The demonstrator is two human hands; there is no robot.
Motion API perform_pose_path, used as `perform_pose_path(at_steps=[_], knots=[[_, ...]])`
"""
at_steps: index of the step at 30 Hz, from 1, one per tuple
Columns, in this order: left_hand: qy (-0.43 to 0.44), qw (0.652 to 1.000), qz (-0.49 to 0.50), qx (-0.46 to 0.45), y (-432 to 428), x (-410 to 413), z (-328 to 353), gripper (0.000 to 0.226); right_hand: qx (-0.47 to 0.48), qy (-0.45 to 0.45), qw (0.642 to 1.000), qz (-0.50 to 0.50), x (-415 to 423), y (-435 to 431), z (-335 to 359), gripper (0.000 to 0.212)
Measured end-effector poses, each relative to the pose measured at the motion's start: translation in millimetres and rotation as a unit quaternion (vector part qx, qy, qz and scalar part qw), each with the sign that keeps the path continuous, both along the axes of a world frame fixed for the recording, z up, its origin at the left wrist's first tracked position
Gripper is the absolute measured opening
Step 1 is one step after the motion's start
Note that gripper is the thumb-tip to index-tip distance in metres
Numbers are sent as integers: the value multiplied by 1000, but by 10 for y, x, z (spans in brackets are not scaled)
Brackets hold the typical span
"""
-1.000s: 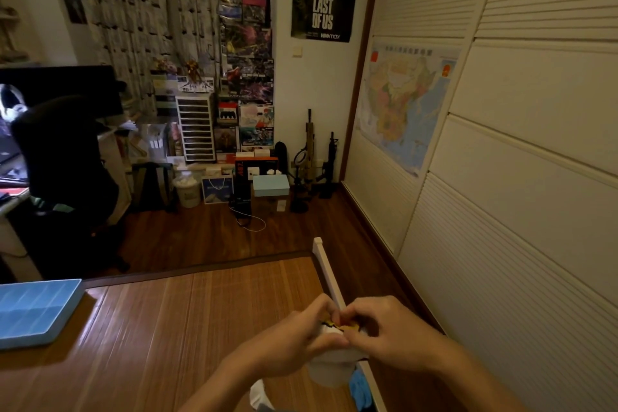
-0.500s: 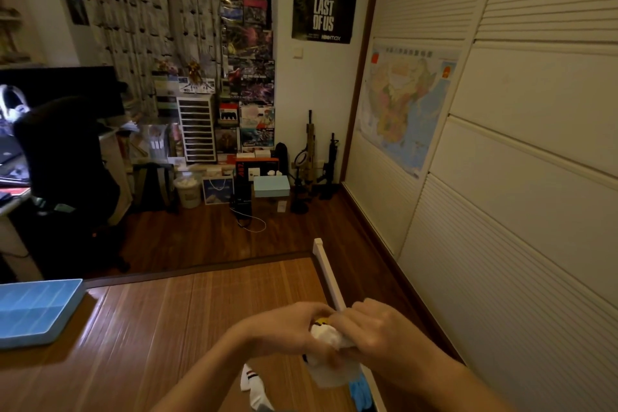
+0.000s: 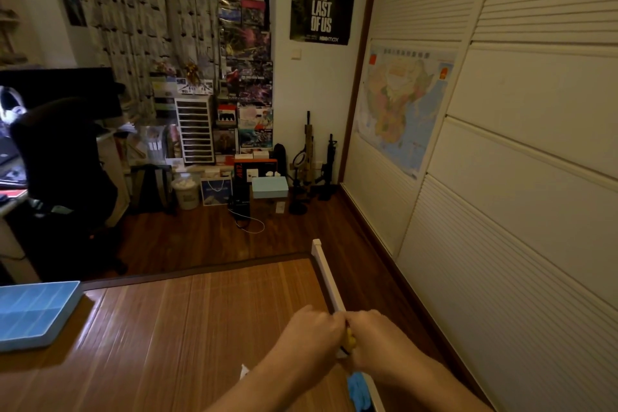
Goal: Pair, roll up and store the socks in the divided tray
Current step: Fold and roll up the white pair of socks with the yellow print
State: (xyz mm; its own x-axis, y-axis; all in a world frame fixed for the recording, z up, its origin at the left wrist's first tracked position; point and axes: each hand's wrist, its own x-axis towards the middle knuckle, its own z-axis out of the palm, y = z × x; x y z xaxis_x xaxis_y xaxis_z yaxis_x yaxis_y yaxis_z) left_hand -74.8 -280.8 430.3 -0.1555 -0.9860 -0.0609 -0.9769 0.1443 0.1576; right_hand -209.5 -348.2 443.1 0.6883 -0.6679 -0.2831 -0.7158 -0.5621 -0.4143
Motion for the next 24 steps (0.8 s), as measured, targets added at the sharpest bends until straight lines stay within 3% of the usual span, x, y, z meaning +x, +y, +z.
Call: perform_pose_path(at_steps=[6,8,12,15,18,19,21,24], knots=[[200,968,59,143,-87,187,-11,35,-243,55,964,89,54,149,-104,19],[188,972,64,124,-100,202,-37,30,-229,46,969,82,44,166,-98,24],[39,998,22,-44,-82,55,-195,17,-10,-5,1000,1,25,66,-31,43],[26,999,18,-41,-97,21,-269,19,-97,28,995,27,28,-10,-148,35],[93,992,49,74,-156,116,-278,23,-281,19,954,106,8,65,-298,17],[124,985,44,115,-167,139,-298,26,-309,17,943,123,-15,97,-340,24],[153,975,36,155,-176,158,-367,28,-320,12,939,122,-37,159,-420,36],[136,978,43,150,-160,113,-584,25,-240,33,963,115,-75,183,-592,13]])
